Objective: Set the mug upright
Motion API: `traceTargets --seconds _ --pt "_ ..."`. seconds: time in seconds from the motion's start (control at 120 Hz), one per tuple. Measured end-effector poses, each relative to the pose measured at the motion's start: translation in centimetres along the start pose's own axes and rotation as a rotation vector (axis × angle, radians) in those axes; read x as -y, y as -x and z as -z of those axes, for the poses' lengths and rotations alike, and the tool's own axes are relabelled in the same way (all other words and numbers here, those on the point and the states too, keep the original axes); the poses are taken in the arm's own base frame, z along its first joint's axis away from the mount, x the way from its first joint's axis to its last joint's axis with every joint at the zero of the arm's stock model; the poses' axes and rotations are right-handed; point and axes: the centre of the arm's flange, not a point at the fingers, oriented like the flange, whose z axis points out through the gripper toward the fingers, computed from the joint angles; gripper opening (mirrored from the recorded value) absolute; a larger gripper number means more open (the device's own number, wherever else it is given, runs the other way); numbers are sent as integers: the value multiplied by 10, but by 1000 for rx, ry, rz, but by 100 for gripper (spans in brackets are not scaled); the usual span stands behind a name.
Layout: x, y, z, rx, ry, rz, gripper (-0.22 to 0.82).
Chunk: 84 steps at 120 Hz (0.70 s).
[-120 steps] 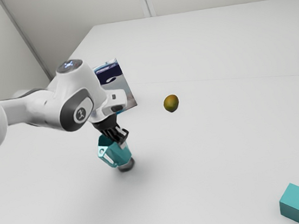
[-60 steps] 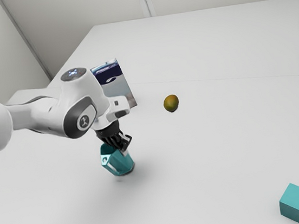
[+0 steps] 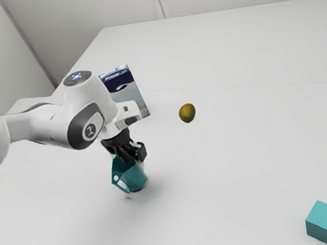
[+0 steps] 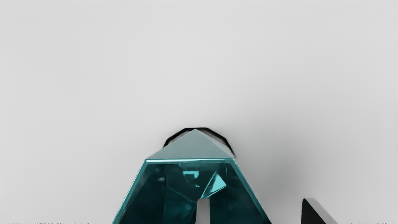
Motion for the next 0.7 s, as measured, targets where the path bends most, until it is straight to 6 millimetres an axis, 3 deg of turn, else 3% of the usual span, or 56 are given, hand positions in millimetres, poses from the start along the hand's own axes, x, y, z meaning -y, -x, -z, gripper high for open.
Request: traceTargets --seconds 0.267,0.425,0.7 --pt "-7 -7 56 -12 -23 -8 46" --pt "-1 -61 122 -40 15 -5 53" --pt "30 -93 212 -63 20 27 59"
